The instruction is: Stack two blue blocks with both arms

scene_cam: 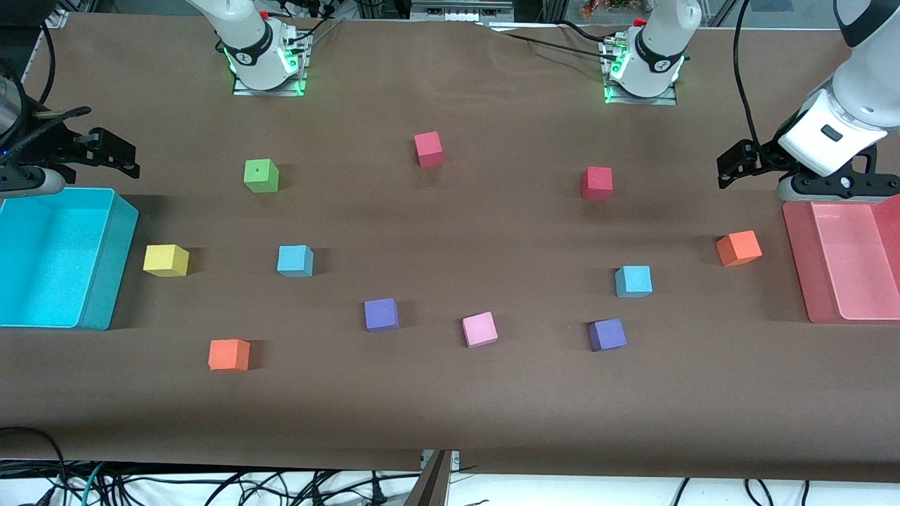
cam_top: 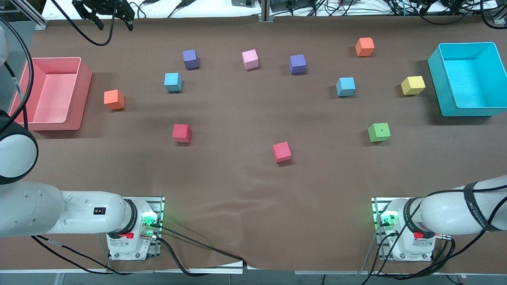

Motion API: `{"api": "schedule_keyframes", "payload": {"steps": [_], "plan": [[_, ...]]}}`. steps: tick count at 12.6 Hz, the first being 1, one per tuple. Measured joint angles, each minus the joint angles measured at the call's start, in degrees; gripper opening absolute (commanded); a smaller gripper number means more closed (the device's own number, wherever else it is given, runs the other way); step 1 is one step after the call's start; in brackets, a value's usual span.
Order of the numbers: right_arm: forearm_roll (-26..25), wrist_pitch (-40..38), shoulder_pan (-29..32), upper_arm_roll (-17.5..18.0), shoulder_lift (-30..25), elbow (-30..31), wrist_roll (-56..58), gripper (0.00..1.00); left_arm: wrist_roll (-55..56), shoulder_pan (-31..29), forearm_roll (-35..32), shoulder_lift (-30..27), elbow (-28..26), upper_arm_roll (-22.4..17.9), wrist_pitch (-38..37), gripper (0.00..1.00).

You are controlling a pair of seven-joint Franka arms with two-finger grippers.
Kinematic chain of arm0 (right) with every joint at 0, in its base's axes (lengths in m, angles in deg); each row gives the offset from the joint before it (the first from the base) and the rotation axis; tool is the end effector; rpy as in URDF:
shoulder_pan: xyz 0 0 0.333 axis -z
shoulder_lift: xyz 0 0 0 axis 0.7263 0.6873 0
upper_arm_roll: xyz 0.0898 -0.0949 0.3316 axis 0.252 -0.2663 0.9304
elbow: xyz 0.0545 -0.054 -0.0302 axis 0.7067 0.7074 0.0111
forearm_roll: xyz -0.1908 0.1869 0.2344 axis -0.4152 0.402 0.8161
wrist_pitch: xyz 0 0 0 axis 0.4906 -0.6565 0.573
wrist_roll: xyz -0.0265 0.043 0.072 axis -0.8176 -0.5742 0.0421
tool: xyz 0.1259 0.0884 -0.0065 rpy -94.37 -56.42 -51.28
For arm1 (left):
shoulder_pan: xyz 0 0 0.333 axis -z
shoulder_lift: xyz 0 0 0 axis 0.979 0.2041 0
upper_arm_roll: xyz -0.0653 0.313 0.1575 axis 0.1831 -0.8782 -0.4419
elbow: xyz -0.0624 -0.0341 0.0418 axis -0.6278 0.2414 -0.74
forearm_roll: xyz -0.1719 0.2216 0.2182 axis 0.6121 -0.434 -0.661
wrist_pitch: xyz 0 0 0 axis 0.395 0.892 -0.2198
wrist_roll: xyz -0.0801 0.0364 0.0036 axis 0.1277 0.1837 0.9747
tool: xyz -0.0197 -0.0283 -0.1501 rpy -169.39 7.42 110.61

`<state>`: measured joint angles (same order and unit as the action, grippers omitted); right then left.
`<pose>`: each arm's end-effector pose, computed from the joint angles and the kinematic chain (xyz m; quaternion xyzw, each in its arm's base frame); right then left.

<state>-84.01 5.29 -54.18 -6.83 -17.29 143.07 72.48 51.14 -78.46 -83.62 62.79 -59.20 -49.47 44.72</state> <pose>0.5327 0.0239 0.6032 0.9979 0.0565 -0.0298 0.0064 0.5094 -0.0500 0.5768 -0.9998 0.0065 0.0161 0.0120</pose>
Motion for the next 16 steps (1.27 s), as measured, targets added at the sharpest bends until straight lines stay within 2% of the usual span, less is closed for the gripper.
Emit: {"api": "schedule_keyframes", "payload": {"steps": [5,9,13,16], "plan": [[2.42,0.34,0.0,0.26,0.87,1.02,0.0,1.0,0.0,-0.15,0.0,0.0,0.0,-0.21,-0.09,1.0],[3.63,4.91,0.01,1.99,2.59,4.47,-1.78,1.0,0.0,-0.16,0.0,0.0,0.0,-0.18,-0.42,1.0],[3.66,14.5,-0.09,6.31,4.91,9.98,-8.44,1.0,0.0,-0.18,0.0,0.0,0.01,-0.16,-0.48,1.0],[3.66,24.1,-0.09,7.78,6.3,16.51,-11.4,1.0,0.0,-0.26,0.0,0.04,0.01,-0.2,-0.5,1.0]]}}
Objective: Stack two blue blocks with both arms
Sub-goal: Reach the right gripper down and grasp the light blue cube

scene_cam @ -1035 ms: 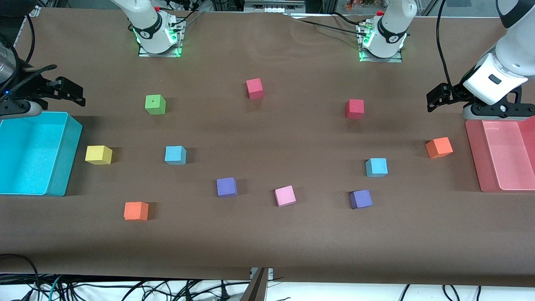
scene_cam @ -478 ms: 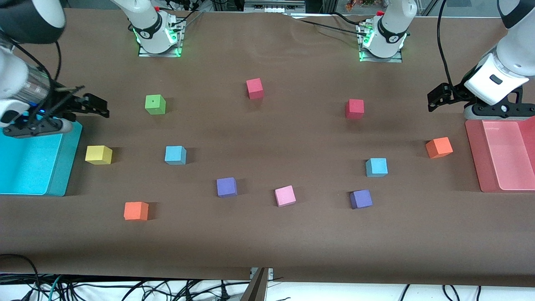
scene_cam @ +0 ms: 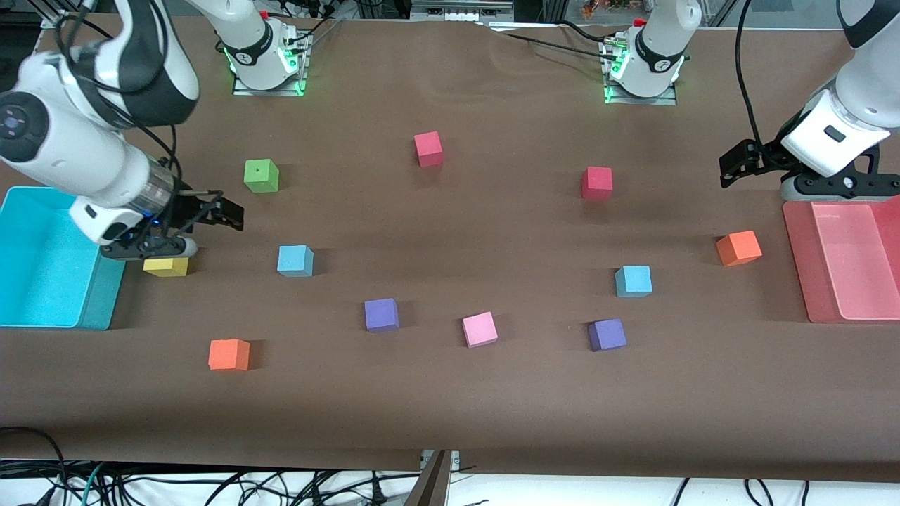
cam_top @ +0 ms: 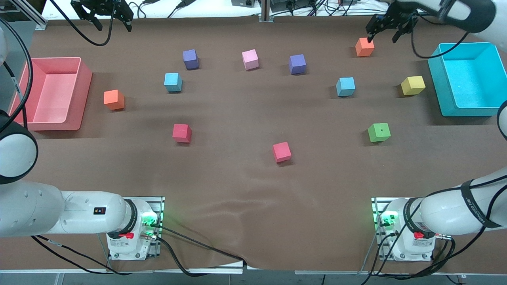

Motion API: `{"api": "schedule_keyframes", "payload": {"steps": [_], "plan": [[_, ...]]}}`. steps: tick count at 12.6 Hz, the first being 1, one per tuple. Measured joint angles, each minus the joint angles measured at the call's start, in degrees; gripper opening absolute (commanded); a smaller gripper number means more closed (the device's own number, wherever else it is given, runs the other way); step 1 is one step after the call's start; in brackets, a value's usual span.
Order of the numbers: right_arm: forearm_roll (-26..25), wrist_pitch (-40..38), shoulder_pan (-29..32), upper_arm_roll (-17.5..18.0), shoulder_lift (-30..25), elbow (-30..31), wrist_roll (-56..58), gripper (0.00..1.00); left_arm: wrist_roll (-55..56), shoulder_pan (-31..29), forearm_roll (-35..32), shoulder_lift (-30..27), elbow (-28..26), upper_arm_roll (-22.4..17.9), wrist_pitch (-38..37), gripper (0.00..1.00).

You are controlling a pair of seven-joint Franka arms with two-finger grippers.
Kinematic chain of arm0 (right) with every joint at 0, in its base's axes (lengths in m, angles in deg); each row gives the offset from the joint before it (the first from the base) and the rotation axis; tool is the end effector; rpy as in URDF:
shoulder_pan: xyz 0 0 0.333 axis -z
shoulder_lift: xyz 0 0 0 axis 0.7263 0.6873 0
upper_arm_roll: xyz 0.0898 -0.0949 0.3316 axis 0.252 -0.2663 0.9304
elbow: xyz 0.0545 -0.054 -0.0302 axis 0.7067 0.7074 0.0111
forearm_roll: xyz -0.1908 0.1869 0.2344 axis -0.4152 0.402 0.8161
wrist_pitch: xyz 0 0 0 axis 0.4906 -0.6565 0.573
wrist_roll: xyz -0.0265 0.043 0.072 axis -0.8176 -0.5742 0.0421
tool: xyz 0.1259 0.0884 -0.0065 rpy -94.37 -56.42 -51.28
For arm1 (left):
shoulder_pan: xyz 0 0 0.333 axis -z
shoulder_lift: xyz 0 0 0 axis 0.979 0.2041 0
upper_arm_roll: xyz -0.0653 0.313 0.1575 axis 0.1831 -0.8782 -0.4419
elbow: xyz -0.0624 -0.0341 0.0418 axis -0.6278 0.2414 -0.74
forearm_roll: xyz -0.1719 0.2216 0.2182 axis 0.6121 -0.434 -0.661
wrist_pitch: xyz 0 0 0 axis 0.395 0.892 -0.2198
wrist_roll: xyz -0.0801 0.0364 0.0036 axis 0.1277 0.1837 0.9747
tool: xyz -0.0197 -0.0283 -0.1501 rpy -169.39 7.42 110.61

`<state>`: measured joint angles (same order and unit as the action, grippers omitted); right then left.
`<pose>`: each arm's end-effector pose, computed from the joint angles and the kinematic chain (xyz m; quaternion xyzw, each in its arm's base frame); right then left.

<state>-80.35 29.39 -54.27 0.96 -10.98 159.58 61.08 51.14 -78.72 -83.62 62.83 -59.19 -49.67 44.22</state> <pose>0.5681 0.1089 0.4506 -0.9993 -0.0148 0.0231 0.0273 0.5086 -0.0457 0.5758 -0.9997 0.0025 0.0208 0.0123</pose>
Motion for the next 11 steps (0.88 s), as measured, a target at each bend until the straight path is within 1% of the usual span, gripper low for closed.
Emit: {"api": "schedule_keyframes", "payload": {"steps": [2,9,11], "plan": [[-0.02,4.09,-0.06,0.31,1.63,2.39,-1.48,1.0,0.0,-0.07,0.0,0.03,0.0,0.0,0.0,1.0],[-1.88,14.4,-3.25,0.54,9.74,3.38,-2.98,1.0,0.0,-0.13,0.0,0.05,0.02,0.01,0.0,1.0],[-2.42,19.18,-3.71,0.54,11.34,5.77,-3.0,1.0,0.0,-0.13,0.0,0.05,0.03,0.03,0.0,1.0]]}}
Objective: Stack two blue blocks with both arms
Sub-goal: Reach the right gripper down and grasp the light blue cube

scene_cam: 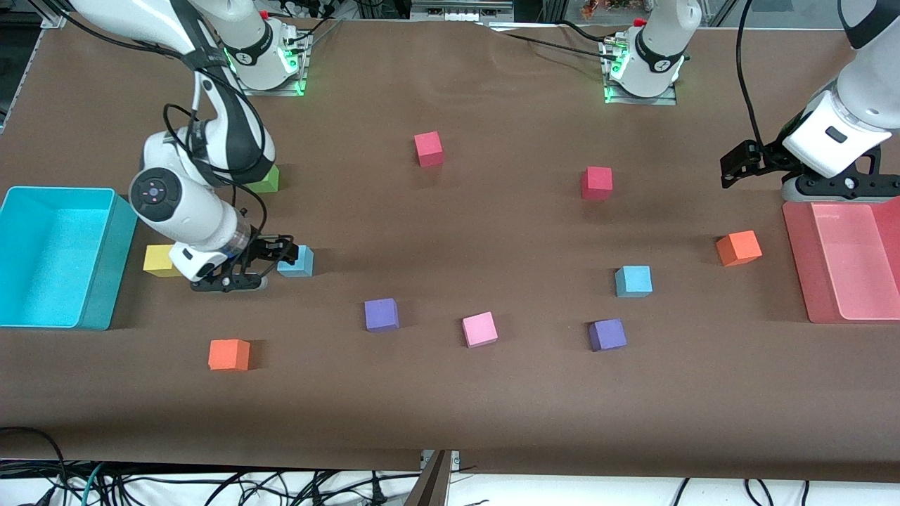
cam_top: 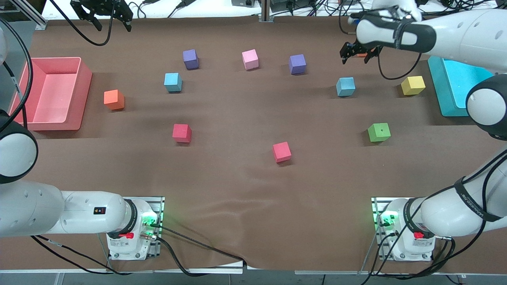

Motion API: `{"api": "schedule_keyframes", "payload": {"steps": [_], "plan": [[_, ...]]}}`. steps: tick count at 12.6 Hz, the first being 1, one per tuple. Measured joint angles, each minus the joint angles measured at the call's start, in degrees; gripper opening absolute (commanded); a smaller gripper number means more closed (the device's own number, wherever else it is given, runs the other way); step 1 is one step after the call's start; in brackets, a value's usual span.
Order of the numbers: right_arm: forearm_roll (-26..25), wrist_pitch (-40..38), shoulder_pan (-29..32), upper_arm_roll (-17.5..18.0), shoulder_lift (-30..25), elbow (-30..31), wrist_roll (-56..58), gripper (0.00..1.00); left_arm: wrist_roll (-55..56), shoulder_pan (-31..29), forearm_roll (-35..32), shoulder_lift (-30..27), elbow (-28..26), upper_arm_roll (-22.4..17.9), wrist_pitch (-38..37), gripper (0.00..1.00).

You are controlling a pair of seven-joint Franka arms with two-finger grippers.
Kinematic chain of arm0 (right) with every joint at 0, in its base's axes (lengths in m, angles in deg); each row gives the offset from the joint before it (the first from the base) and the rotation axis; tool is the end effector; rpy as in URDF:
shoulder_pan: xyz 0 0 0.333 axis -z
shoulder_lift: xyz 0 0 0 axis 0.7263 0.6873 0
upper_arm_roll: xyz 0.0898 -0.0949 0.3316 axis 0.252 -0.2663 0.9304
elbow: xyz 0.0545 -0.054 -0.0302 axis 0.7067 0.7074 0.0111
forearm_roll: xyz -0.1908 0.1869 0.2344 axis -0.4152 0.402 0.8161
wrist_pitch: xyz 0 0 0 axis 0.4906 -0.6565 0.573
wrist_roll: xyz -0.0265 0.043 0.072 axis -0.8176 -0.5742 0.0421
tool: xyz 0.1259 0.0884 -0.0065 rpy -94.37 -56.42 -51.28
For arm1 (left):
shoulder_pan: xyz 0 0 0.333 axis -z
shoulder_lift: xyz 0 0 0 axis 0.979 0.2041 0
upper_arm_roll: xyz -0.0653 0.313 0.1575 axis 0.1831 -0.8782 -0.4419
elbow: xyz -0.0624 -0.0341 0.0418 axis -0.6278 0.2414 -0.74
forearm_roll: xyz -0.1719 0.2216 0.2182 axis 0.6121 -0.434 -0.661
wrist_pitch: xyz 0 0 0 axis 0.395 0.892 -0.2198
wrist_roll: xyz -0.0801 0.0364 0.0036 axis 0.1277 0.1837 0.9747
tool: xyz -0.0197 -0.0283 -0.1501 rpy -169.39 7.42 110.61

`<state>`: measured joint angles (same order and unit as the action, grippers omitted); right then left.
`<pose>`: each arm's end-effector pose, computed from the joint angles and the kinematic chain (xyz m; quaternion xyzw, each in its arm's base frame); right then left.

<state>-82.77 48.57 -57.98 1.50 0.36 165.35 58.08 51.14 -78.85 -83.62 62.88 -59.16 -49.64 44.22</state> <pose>0.5941 0.1537 0.3181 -0.9994 -0.0300 0.0038 0.0156 0.5089 -0.0448 0.5756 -0.9997 0.0016 0.0210 0.0123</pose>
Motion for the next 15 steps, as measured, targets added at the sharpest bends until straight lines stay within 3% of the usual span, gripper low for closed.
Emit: {"api": "schedule_keyframes", "payload": {"steps": [4,10,13,15], "plan": [[-0.25,8.31,-0.31,0.0,1.64,5.34,0.0,1.0,0.0,0.0,0.0,0.0,0.06,0.02,0.0,1.0],[-0.26,14.6,-1.02,0.0,4.15,8.13,-0.37,0.99,0.0,0.0,0.0,0.0,0.9,0.02,0.0,1.0],[-0.26,15.6,-1.03,0.0,4.26,8.89,-0.54,0.74,0.0,0.0,0.0,0.0,0.95,0.02,0.0,1.0],[-0.26,15.62,-1.07,0.0,4.32,9.15,-0.53,0.64,0.0,0.0,0.0,0.0,0.95,0.02,-0.01,1.0]]}}
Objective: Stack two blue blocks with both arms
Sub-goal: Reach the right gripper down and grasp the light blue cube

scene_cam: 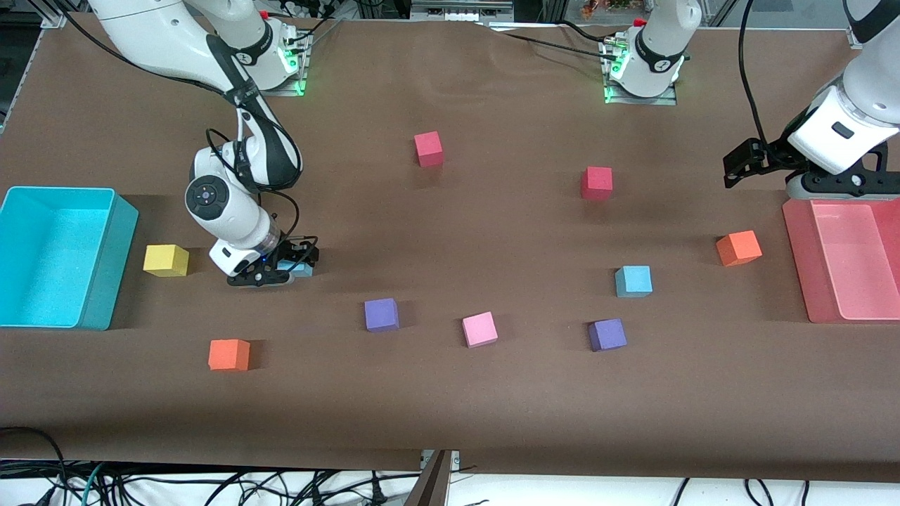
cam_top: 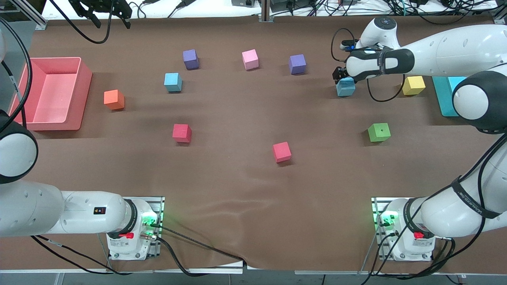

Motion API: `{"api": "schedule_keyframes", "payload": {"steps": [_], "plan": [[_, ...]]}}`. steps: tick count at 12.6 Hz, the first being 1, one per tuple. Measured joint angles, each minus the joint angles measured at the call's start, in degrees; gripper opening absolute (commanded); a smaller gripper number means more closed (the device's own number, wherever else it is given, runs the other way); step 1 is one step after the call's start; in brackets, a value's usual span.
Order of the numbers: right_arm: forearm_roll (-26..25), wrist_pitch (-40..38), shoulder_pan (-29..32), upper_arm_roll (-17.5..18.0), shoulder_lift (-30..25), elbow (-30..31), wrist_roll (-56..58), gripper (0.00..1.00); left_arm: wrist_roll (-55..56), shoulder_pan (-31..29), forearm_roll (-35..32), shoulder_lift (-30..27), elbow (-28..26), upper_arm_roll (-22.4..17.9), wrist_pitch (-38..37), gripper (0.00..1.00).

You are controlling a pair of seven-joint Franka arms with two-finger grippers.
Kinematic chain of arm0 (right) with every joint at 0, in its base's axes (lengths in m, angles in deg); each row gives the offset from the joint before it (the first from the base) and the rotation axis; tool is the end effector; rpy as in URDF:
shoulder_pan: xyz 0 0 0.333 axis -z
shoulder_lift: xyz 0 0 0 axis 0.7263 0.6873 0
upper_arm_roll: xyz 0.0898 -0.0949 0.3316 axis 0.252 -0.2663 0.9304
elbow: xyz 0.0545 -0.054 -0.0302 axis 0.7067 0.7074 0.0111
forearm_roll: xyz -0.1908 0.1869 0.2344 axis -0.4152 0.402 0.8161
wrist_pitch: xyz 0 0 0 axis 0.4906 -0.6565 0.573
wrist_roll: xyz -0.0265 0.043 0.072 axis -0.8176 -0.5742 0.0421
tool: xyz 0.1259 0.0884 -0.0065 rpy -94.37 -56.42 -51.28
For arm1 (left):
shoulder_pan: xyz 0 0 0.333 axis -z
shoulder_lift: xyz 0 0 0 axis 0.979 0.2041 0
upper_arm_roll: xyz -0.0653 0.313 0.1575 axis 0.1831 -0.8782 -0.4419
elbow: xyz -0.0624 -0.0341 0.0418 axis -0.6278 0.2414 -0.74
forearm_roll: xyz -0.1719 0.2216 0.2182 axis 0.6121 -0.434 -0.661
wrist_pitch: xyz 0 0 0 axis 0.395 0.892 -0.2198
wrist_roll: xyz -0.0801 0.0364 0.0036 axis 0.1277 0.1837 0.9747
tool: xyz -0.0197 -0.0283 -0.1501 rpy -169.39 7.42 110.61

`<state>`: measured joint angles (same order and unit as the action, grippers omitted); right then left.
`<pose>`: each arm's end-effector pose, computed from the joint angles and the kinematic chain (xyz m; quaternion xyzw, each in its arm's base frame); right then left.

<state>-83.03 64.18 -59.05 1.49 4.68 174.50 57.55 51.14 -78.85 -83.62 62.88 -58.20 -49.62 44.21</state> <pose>0.5732 0.1600 0.2356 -0.9991 -0.0341 -0.0144 0.0190 0.5107 -0.0452 0.5829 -0.9999 0.0017 0.0127 0.0116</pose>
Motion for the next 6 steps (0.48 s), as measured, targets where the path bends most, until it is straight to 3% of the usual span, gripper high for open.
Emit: {"api": "schedule_keyframes", "payload": {"steps": [4,6], "plan": [[0.0,0.39,-0.11,-0.03,-0.05,0.37,-0.01,0.49,0.0,0.0,0.0,0.0,0.0,0.0,-0.07,1.0],[0.0,0.74,-0.15,-0.04,-0.2,0.64,-0.01,0.48,0.0,0.0,0.0,0.0,0.0,0.0,-0.09,1.0]]}}
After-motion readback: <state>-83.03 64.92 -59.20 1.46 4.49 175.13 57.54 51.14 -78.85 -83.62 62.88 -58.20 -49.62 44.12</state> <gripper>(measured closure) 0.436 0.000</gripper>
